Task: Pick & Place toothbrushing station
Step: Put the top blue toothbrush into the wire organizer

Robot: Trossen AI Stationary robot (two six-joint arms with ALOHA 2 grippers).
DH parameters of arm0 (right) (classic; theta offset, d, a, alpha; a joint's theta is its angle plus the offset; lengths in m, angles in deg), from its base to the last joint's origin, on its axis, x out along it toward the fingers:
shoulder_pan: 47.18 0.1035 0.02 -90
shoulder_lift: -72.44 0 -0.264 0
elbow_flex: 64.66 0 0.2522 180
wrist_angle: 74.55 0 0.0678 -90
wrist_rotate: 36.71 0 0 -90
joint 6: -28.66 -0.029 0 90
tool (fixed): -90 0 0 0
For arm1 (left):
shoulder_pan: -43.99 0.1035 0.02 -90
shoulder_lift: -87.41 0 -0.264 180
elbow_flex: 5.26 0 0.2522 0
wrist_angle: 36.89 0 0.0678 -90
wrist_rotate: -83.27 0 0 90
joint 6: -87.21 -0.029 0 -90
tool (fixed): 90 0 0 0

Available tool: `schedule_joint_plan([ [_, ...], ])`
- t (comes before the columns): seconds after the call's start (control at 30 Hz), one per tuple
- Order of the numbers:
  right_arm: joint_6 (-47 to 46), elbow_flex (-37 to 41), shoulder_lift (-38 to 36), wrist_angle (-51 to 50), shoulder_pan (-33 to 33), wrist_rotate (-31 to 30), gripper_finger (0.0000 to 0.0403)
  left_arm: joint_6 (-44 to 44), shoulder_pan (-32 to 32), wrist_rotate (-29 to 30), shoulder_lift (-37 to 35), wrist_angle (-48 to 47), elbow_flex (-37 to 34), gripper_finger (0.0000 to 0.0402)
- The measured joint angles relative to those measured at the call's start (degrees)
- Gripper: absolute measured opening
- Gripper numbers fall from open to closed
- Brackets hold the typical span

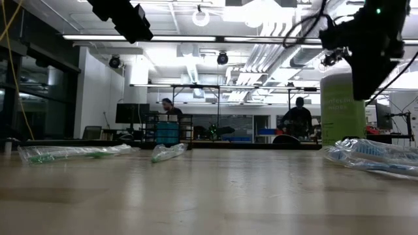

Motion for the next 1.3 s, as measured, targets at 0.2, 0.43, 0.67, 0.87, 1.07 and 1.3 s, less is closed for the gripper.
schedule_joint_plan([
  [0.2, 3.0, 8.5, -6.5, 6.8, -4.0, 2.0, 0.0216, 0.2, 0.0, 0.0, 0.0, 0.2, 0.0, 0.0126],
  [0.43, 5.5, 14.9, -11.2, 9.7, -8.5, 4.4, 0.0216, 0.2, 0.0, 0.0, 0.0, 0.4, 0.0, 0.0126],
  [0.67, 4.8, 18.4, -13.5, 9.5, -10.4, 7.3, 0.0216, 0.5, 0.0, 0.0, 0.0, 0.4, 0.0, 0.0126],
  [0.87, 6.9, 18.6, -13.3, 10.9, -10.3, 11.7, 0.0216, 0.6, 0.0, 0.0, 0.0, 0.4, 0.0, 0.0126],
  [1.07, 9.5, 18.6, -13.3, 12.8, -10.3, 14.0, 0.0216, 0.6, 0.0, 0.0, 0.0, 0.4, 0.0, 0.0126],
  [1.3, 8.8, 18.8, -13.3, 12.7, -11.3, 12.4, 0.0216, 0.6, 0.0, 0.0, 0.0, 0.4, 0.0, 0.0126],
])
